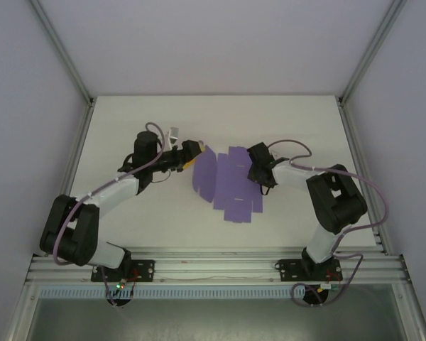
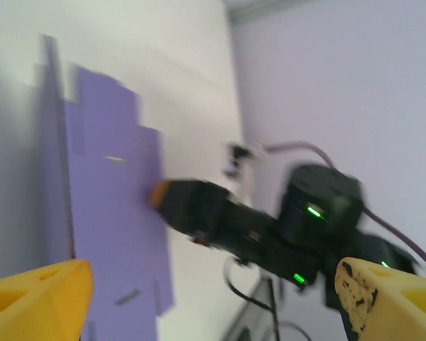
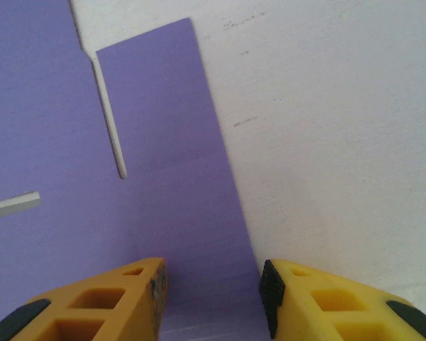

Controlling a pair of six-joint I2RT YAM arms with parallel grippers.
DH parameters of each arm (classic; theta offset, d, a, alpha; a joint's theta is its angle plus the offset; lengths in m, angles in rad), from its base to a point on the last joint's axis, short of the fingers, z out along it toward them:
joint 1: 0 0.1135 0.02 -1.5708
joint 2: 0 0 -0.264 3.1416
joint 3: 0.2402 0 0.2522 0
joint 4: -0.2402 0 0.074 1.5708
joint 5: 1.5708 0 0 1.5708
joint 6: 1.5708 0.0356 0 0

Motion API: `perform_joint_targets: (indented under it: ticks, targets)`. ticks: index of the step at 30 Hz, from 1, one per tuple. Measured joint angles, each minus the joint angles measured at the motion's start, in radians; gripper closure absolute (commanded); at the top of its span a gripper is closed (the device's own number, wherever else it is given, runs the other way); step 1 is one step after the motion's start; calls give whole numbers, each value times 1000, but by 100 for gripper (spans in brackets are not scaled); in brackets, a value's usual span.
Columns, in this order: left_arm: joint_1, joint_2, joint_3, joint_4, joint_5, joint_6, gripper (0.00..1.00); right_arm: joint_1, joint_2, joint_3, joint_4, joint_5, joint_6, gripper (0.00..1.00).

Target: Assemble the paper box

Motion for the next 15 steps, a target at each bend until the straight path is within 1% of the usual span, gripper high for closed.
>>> perform_joint_targets:
  ticks: [2,4,8,9,11,12,15]
  targets:
    - [-26,-3,21,-42,29,30,16,0,2,0,1,0,0,58]
    - [-43,16,63,-143,24,85,18,0,4,1,2,0,0,58]
    - [-64,80,140,-357,-54,188,21,0,7,1,4,0,0,58]
    - [-66,89,149,-410,-88,210,20,0,7,1,5,0,0,57]
    - [-68,80,147,-504,-176,239,9,0,7,-3,11,0,0,57]
    - [-68,67,145,-544,-225,250,8,0,8,-4,12,0,0,58]
    - [-59,25,145,-660,-381,283,11,0,10,-4,13,0,0,57]
